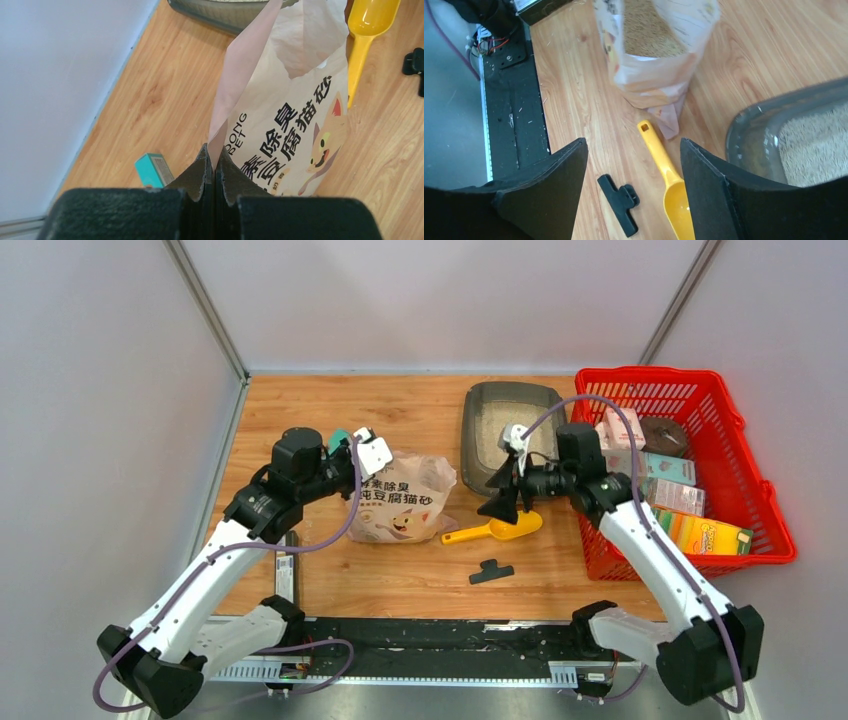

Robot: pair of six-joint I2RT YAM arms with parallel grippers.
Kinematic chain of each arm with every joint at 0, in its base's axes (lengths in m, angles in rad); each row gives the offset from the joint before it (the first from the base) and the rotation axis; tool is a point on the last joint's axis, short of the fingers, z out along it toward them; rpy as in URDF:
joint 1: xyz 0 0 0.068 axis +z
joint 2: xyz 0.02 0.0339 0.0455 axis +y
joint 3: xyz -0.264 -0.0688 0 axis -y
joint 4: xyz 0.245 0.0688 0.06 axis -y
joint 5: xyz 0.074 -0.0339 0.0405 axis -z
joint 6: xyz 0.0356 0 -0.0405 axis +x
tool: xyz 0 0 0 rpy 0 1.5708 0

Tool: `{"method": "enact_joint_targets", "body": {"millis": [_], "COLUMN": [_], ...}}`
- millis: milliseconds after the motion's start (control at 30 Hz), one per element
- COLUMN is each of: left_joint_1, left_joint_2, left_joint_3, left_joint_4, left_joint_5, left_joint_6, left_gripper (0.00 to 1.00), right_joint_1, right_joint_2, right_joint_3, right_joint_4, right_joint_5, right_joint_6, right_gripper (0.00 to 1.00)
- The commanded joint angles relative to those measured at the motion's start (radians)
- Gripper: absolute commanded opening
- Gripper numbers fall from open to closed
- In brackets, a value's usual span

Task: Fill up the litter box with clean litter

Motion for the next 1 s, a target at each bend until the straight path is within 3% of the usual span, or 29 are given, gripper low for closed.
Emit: {"method": "enact_joint_targets", "body": {"millis": [0,233,467,967], "left_joint_1": [0.002,0.002,0.002,0.002], "left_joint_2": [-0.041,-0.092,-0.101,-0.071], "left_joint_3": [0.102,0.097,0.076,0.071], "left_joint_4": [0.119,0.137,0.139,0.168], "left_joint_5": [-0.025,-0.050,-0.036,-0.026], "left_joint_6": [-0.066,-0.123,-0.118,-0.140], "left_gripper": [0.00,0.00,0.00,0.00], "right_joint_1": [0.086,0.182,0.200,0.246], "right_joint_2": [-0.103,-0.022,0.108,0.167], "right_joint_3": [-0.114,-0.169,-0.083,-0.096], "right_joint_4": [0.259,0.546,0.574,0.674], "right_joint_5": [0.047,0.126,0.109,0.092], "right_joint_6": [-0.042,0.081,0.137,0.193], "right_gripper": [0.71,0.70,0.67,0.64]}}
